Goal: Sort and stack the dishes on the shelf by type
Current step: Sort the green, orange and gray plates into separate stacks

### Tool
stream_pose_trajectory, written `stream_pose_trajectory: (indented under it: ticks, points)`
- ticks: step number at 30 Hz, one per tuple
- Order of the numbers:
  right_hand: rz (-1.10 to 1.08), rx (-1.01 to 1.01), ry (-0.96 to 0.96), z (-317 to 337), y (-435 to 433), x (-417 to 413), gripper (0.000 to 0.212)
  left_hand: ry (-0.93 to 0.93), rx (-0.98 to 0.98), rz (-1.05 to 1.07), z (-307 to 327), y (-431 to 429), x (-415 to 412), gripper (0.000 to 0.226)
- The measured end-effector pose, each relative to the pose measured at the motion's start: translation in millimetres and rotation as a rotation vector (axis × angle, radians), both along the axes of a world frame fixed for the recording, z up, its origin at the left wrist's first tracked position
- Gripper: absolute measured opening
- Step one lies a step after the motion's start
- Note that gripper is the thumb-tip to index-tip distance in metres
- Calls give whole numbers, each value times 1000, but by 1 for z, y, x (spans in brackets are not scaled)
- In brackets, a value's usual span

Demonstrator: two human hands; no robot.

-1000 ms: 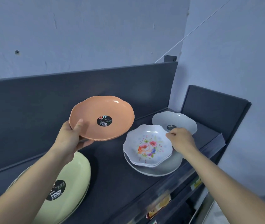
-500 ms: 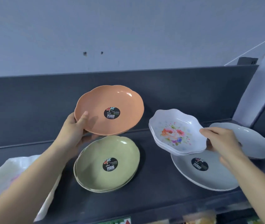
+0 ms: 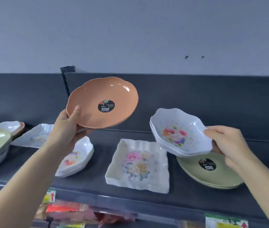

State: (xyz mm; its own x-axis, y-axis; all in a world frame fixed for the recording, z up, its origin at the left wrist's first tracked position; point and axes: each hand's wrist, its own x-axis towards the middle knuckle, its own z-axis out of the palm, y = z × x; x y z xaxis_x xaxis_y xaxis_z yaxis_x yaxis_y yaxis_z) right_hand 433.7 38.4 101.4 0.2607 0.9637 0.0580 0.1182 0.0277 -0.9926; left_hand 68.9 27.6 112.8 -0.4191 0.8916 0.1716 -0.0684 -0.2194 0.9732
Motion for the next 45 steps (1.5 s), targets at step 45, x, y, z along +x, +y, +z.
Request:
stream_pose_trajectory:
  ticks: [45]
  points:
    - [304, -224, -354, -71, 54, -329, 24, -173, -31, 70, -40, -51, -220, 36]
